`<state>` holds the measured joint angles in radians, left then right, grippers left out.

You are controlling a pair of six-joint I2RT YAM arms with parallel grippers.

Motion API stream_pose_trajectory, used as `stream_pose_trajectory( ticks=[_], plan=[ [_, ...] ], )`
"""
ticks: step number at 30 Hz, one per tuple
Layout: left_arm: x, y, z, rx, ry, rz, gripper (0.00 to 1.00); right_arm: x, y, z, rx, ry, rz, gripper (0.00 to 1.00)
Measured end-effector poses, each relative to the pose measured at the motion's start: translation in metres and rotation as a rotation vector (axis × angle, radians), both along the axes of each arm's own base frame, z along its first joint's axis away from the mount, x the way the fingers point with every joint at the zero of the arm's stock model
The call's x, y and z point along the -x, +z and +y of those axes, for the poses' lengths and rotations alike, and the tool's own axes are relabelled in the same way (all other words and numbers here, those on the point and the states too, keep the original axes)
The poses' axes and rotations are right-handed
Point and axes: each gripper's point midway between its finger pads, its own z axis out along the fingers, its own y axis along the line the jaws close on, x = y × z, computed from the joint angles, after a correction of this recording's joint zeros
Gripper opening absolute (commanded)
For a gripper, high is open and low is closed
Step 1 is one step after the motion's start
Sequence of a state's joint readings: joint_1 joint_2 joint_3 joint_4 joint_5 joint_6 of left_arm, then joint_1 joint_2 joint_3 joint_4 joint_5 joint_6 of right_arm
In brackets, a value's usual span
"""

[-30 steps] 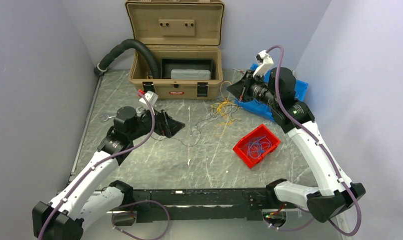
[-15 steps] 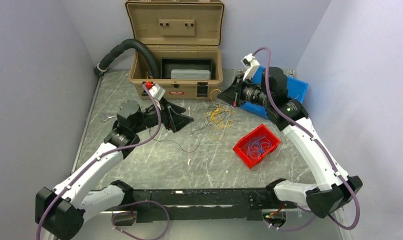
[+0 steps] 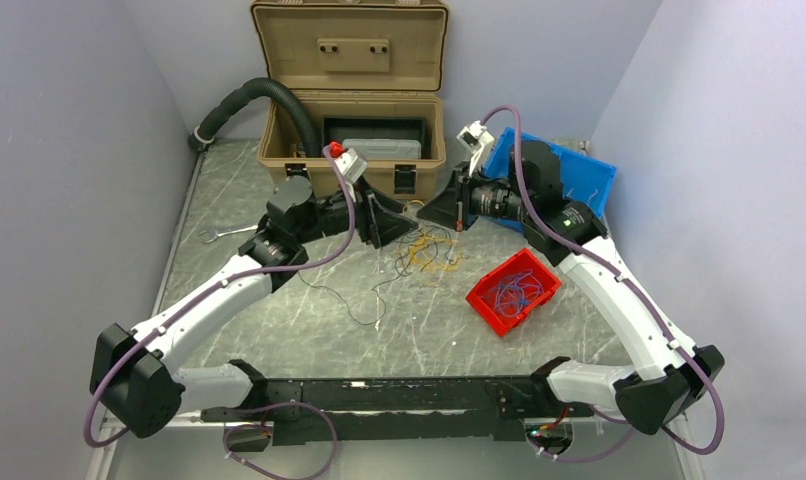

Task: Untangle the cables
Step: Untie the cable.

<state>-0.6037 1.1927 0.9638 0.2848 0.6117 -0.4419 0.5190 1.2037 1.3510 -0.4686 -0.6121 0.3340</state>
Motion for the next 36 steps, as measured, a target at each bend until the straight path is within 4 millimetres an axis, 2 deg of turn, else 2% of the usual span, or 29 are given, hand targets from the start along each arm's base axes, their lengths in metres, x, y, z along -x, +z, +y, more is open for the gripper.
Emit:
stream_pose_trajectory(
  ticks=[2,3,4,6,7,13,20,24,30,36],
  plan=[
    [-0.002,-0.002,-0.006,-0.009,-0.008,0.005,0.56,0.003,-0.003,0.001,-0.002,0.016,0.007,0.00],
    [-0.004,-0.002,-0.009,-0.012,-0.012,0.006,0.49,0.004,-0.004,0.002,-0.003,0.024,0.010,0.00],
    [-0.004,-0.003,-0.013,-0.019,-0.023,0.011,0.40,0.004,-0.004,0.003,-0.004,0.025,0.006,0.00],
    [-0.003,-0.005,-0.018,-0.024,-0.036,0.020,0.10,0.001,-0.004,0.002,-0.007,0.020,-0.002,0.00],
    [-0.002,-0.004,-0.021,-0.026,-0.047,0.014,0.01,-0.001,-0.004,0.001,-0.005,0.012,-0.006,0.00],
    [-0.010,-0.005,-0.021,-0.024,-0.005,0.020,0.00,0.008,-0.010,0.005,-0.008,0.044,0.007,0.00],
    [-0.018,-0.005,-0.018,-0.027,0.047,0.026,0.00,0.004,-0.036,-0.003,0.026,-0.018,0.022,0.31],
    [-0.018,-0.001,-0.015,-0.019,0.058,0.017,0.00,0.002,-0.055,-0.008,0.046,-0.049,0.019,0.42],
    [-0.015,0.008,-0.013,-0.008,0.055,0.006,0.00,-0.007,-0.069,-0.009,0.042,-0.080,-0.027,0.50],
    [-0.013,0.010,-0.013,-0.004,0.047,0.010,0.00,-0.012,-0.065,-0.001,0.017,-0.074,-0.106,0.51]
  ],
)
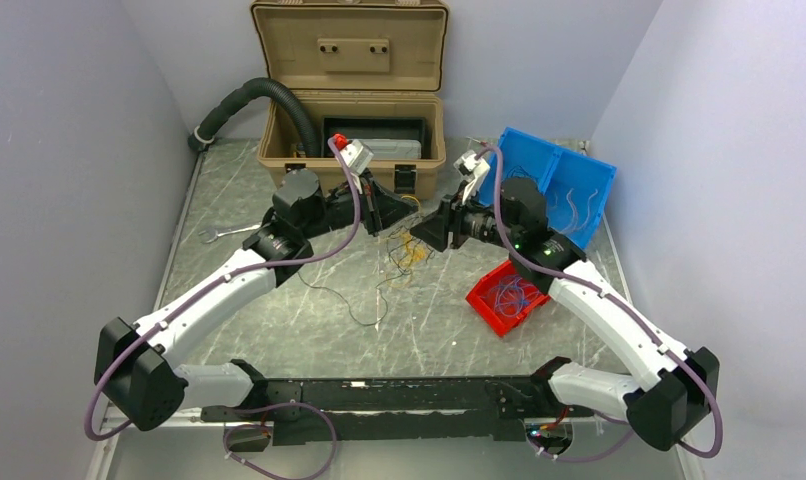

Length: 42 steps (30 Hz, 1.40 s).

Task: Untangle the cables
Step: Untie the cable.

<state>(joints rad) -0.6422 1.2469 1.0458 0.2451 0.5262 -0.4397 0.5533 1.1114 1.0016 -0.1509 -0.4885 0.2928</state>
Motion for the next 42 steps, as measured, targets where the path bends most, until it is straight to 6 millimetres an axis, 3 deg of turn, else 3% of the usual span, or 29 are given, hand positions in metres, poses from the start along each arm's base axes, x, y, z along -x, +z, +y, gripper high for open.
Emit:
stream_pose_trajectory(
  ticks=[5,9,12,15,19,22,25,30,42],
  plan=[
    [0.000,0.003,0.000,0.003,-0.001,-0.001,0.00,0.005,0.013,0.016,-0.031,0.044,-0.088,0.50],
    [0.000,0.011,0.000,0.006,0.001,-0.005,0.00,0.006,-0.007,0.031,-0.028,0.066,-0.091,0.47],
    [-0.003,0.026,0.002,0.003,0.023,-0.016,0.00,0.007,-0.054,0.035,0.003,0.056,-0.034,0.47],
    [-0.011,0.046,0.010,0.001,0.076,-0.027,0.00,0.016,-0.122,0.025,0.057,0.024,0.079,0.48],
    [-0.040,0.079,0.044,0.039,0.215,-0.053,0.00,0.039,-0.199,0.001,0.148,-0.030,0.246,0.45],
    [-0.062,0.090,0.081,0.059,0.338,-0.057,0.00,0.046,-0.217,-0.010,0.175,-0.068,0.290,0.32],
    [-0.071,0.093,0.102,0.068,0.408,-0.048,0.00,0.040,-0.203,-0.012,0.153,-0.104,0.245,0.34],
    [-0.063,0.088,0.097,0.080,0.361,-0.026,0.00,0.030,-0.162,-0.010,0.096,-0.117,0.144,0.63],
    [-0.034,0.080,0.073,0.063,0.156,-0.004,0.00,-0.015,-0.039,-0.003,0.041,-0.181,-0.153,0.79]
  ],
)
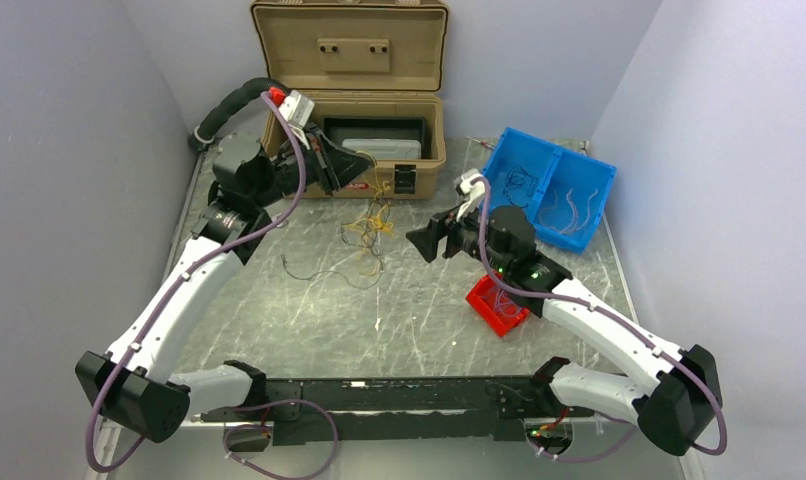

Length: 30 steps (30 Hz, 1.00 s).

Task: Untangle the cables
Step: Untie the cable.

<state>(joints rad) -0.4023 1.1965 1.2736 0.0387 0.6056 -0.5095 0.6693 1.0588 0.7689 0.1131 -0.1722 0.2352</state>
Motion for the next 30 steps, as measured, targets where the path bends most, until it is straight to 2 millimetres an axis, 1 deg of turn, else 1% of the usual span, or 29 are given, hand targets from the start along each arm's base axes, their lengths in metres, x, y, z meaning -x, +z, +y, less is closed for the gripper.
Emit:
stream_pose_trajectory(
  ticks=[4,5,8,11,12,14,15,16,17,19,20,22,24,26,28,30],
  plan=[
    [0.011,-0.009,-0.008,-0.032,-0.054,0.008,0.00,-0.013,0.037,-0.002,0.003,-0.033,-0.093,0.80],
    [0.012,-0.012,-0.009,-0.043,-0.061,0.015,0.00,-0.014,0.043,-0.002,0.006,-0.035,-0.112,0.80],
    [0.017,-0.019,-0.012,-0.065,-0.080,0.029,0.00,-0.015,0.054,-0.003,0.027,-0.026,-0.151,0.79],
    [0.020,-0.022,-0.012,-0.077,-0.095,0.033,0.00,-0.014,0.053,0.003,0.064,0.021,-0.160,0.76],
    [0.022,-0.024,-0.013,-0.082,-0.105,0.034,0.00,-0.014,0.051,0.007,0.078,0.043,-0.155,0.73],
    [0.024,-0.026,-0.014,-0.091,-0.116,0.037,0.00,-0.016,0.045,0.013,0.103,0.075,-0.143,0.59],
    [0.025,-0.028,-0.014,-0.096,-0.122,0.043,0.00,-0.016,0.042,0.015,0.112,0.087,-0.136,0.48],
    [0.027,-0.029,-0.015,-0.101,-0.128,0.045,0.00,-0.016,0.038,0.017,0.123,0.098,-0.130,0.35],
    [0.028,-0.030,-0.015,-0.108,-0.131,0.048,0.00,-0.016,0.034,0.017,0.135,0.104,-0.123,0.24],
    [0.028,-0.032,-0.015,-0.118,-0.130,0.052,0.00,-0.015,0.029,0.017,0.145,0.106,-0.109,0.09],
    [0.027,-0.033,-0.014,-0.123,-0.122,0.057,0.00,-0.015,0.029,0.016,0.145,0.100,-0.104,0.05],
    [0.024,-0.035,-0.012,-0.133,-0.099,0.063,0.00,-0.017,0.028,0.010,0.143,0.063,-0.098,0.00],
    [0.019,-0.038,-0.008,-0.145,-0.059,0.074,0.00,-0.018,0.026,0.002,0.141,0.015,-0.091,0.00],
    [0.013,-0.042,-0.001,-0.154,-0.005,0.094,0.00,-0.019,0.021,-0.012,0.137,-0.063,-0.075,0.00],
    [0.004,-0.044,0.011,-0.153,0.070,0.107,0.00,-0.021,0.020,-0.026,0.124,-0.141,-0.064,0.00],
    [-0.004,-0.050,0.031,-0.139,0.162,0.126,0.00,-0.022,0.018,-0.043,0.106,-0.230,-0.045,0.00]
  ],
)
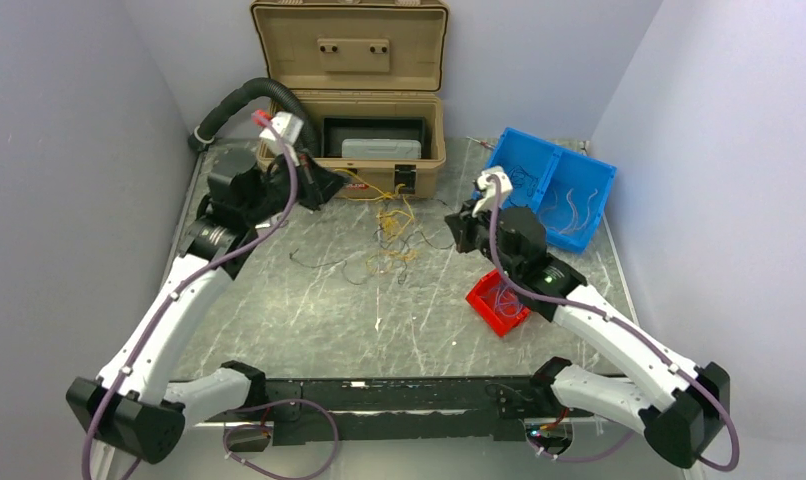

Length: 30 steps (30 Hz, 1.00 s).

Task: Untangle the cables
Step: Untie the cable.

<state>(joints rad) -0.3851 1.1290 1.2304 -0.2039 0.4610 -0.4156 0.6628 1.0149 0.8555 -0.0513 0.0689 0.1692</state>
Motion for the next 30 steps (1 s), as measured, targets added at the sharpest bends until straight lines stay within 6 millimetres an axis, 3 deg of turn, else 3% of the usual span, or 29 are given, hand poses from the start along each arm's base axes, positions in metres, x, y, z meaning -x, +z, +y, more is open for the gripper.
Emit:
stream_pose_trajectory(
  ticks=[10,14,18,20,23,30],
  plan=[
    [-0.029,-0.081,0.129,0.062,0.559,0.203,0.00,0.007,-0.023,-0.092,-0.141,-0.480,0.107,0.00],
    [-0.023,-0.086,0.181,0.109,0.782,0.233,0.00,0.014,-0.030,-0.153,-0.248,-0.762,0.146,0.00],
    [-0.018,-0.081,0.219,0.154,0.936,0.229,0.00,0.027,-0.035,-0.204,-0.352,-0.964,0.139,0.00],
    [-0.017,-0.083,0.226,0.161,0.961,0.239,0.00,0.032,-0.034,-0.214,-0.381,-1.007,0.133,0.00],
    [-0.017,-0.084,0.225,0.168,0.948,0.251,0.00,0.032,-0.035,-0.213,-0.385,-1.000,0.141,0.00],
    [-0.027,-0.066,0.185,0.197,0.694,0.194,0.00,0.021,-0.049,-0.183,-0.306,-0.837,0.218,0.00]
  ],
)
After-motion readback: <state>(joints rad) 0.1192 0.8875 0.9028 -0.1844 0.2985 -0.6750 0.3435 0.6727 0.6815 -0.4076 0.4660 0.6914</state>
